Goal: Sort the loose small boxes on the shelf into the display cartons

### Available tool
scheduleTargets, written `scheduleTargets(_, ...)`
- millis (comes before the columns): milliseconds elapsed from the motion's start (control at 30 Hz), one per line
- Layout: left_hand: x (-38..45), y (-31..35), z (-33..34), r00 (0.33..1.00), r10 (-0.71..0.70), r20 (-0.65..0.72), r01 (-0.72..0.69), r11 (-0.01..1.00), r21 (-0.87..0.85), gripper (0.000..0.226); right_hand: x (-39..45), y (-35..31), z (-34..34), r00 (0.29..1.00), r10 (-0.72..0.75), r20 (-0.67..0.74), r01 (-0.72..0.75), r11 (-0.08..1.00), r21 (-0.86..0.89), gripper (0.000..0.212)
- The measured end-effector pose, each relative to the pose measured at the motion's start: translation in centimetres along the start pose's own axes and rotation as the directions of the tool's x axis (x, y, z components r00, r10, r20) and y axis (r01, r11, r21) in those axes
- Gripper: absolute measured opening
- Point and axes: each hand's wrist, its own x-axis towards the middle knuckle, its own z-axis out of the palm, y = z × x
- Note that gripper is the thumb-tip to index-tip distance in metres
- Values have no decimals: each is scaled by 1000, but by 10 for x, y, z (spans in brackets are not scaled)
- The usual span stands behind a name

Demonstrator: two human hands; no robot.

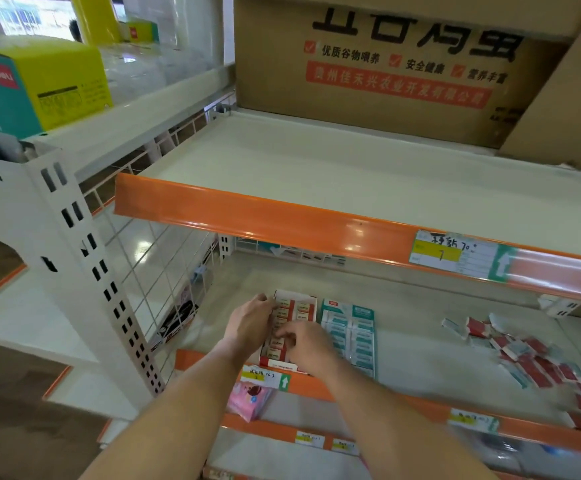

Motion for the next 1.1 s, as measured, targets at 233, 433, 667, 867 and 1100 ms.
scheduleTargets(233,-14,7,-2,1000,-18,-4,18,1000,22,22,-7,0,0,997,6,-78,-3,999,33,27)
scheduleTargets(433,-21,17,-5,998,-60,-32,62,994,87,22,-22,11,-7,967,-35,-252,25,999,-42,37)
scheduleTargets(667,-13,84,18,998,-7,55,0,992,127,28,-56,82,-41,958,47,-283,-73,994,-80,37)
scheduleTargets(867,-5,145,52,990,81,114,-93,990,107,32,-81,128,-57,955,138,-261,-157,986,-55,35)
scheduleTargets(1100,1,215,86,963,161,216,-174,984,44,39,-115,184,-70,935,221,-279,-232,973,-7,36)
